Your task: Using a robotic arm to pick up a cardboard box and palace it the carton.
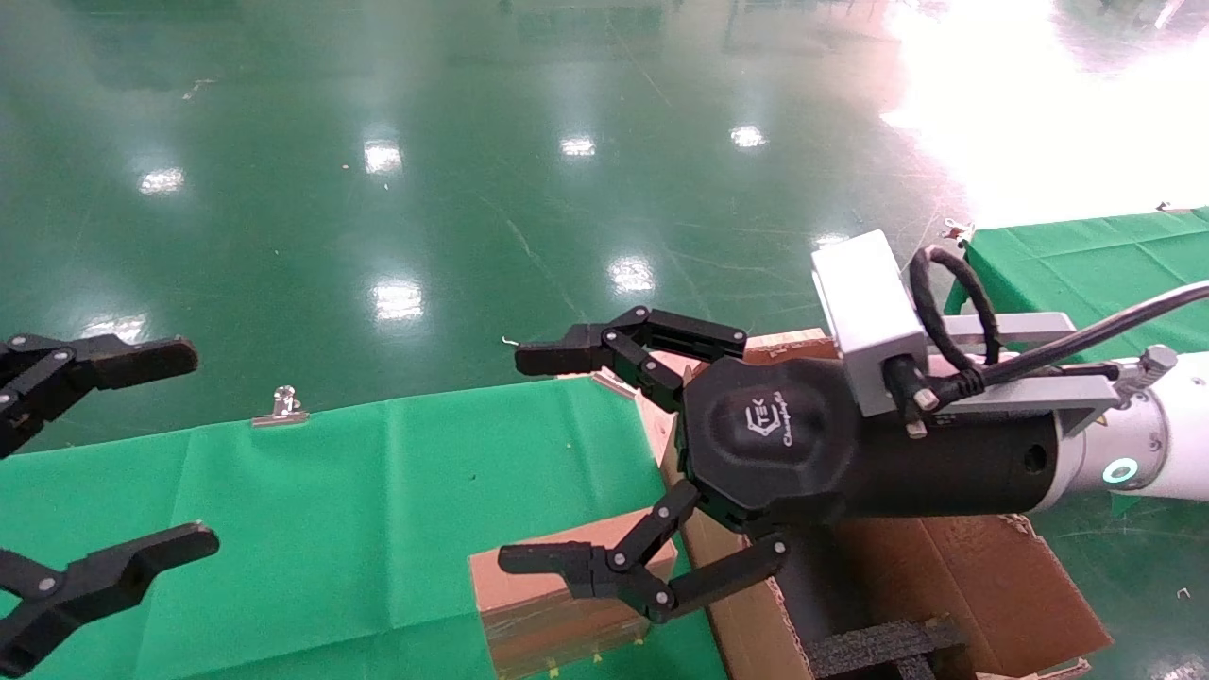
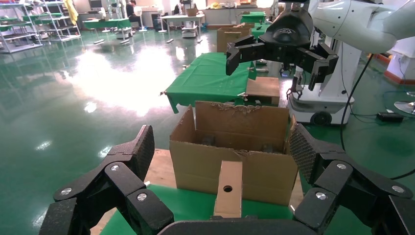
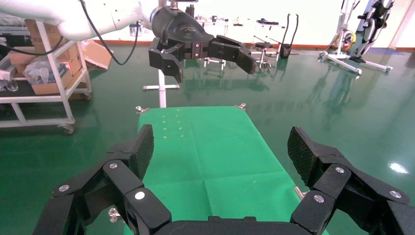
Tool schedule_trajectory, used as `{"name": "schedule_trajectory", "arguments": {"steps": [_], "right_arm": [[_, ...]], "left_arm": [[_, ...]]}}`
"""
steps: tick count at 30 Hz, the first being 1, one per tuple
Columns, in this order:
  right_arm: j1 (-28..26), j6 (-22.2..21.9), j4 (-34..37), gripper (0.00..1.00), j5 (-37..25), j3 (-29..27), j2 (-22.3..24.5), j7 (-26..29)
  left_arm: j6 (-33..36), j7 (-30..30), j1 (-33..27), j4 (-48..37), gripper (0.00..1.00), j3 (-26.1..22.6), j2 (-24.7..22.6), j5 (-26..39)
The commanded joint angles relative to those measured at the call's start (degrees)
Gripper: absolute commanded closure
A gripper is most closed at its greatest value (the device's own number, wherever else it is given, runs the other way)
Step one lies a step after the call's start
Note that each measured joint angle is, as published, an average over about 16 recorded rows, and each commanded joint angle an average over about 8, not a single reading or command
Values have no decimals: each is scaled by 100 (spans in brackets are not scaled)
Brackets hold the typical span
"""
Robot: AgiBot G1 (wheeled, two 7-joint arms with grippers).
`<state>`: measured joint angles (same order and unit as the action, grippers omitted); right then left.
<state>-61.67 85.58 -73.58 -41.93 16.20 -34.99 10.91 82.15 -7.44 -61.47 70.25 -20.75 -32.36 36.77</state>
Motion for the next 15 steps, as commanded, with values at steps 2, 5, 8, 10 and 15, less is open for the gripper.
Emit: {"name": "schedule_trajectory", "arguments": {"steps": [2, 5, 8, 10, 15], "right_arm": [[0, 0, 0, 0, 0, 0, 0, 0], [0, 0, 0, 0, 0, 0, 0, 0], [0, 0, 0, 0, 0, 0, 0, 0], [0, 0, 0, 0, 0, 0, 0, 0], [0, 0, 0, 0, 0, 0, 0, 0]], "left_arm": [[0, 0, 0, 0, 0, 0, 0, 0], [0, 0, 0, 0, 0, 0, 0, 0], [0, 0, 0, 0, 0, 0, 0, 0], [0, 0, 0, 0, 0, 0, 0, 0], [0, 0, 0, 0, 21, 0, 0, 0]]}}
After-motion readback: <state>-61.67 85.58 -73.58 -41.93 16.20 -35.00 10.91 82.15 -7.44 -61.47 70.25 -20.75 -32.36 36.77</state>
